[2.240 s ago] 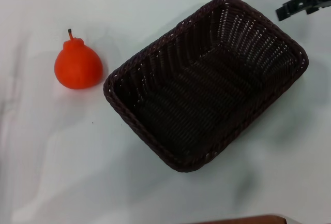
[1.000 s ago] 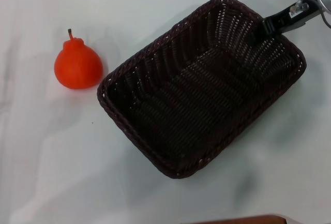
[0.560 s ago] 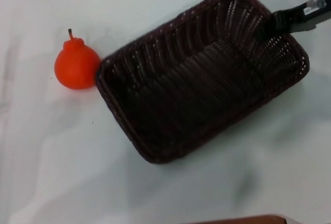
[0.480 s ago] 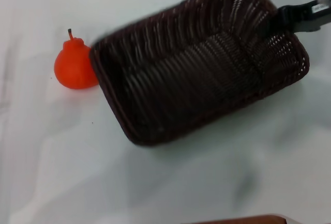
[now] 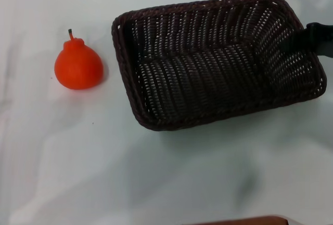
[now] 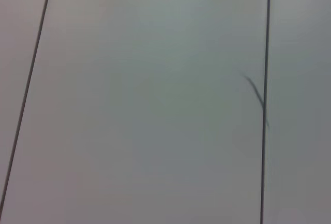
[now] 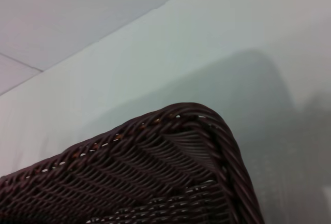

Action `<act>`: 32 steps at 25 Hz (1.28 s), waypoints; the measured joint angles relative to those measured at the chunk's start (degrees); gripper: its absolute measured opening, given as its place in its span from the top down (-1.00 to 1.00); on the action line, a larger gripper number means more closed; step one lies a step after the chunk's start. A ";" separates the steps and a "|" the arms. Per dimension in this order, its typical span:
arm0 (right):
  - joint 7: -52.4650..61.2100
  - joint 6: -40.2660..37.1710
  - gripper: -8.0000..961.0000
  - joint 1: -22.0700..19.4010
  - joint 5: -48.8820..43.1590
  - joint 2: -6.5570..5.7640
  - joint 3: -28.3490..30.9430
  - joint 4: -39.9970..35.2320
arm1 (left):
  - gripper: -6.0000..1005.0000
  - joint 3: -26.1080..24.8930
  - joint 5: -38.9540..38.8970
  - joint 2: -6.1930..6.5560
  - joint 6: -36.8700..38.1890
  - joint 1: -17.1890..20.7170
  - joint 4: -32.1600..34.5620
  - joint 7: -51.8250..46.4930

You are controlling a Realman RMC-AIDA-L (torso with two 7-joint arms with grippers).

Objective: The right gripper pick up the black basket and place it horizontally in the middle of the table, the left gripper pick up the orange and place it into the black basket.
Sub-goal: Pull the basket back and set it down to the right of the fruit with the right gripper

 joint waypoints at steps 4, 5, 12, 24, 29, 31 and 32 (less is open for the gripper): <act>1.16 -1.12 0.64 -0.56 0.03 0.14 0.36 0.18 | -0.71 0.31 0.36 0.00 -0.12 0.21 -0.49 0.00; 1.58 -1.55 0.64 -0.63 0.07 0.16 0.54 0.46 | -0.71 0.34 0.40 0.00 -0.12 0.26 -0.50 0.00; 3.20 -3.81 0.64 -0.39 0.12 0.08 0.88 1.95 | -0.71 0.66 0.50 0.00 -0.12 0.62 -0.48 0.00; 4.15 -4.85 0.41 1.86 0.14 -0.06 0.27 4.27 | -0.71 0.80 0.52 0.16 0.24 0.21 -0.61 0.40; 4.50 -4.69 0.15 2.55 2.92 0.06 0.34 4.96 | -0.71 0.89 0.56 0.22 0.38 0.05 -0.63 0.43; 4.64 -4.55 -0.03 2.58 3.73 0.06 0.13 5.06 | -0.71 0.99 0.57 0.31 0.41 0.06 -0.64 0.44; 4.66 -4.19 -0.12 2.59 3.81 0.04 0.08 5.01 | -0.71 1.10 0.58 0.34 0.41 0.08 -0.67 0.44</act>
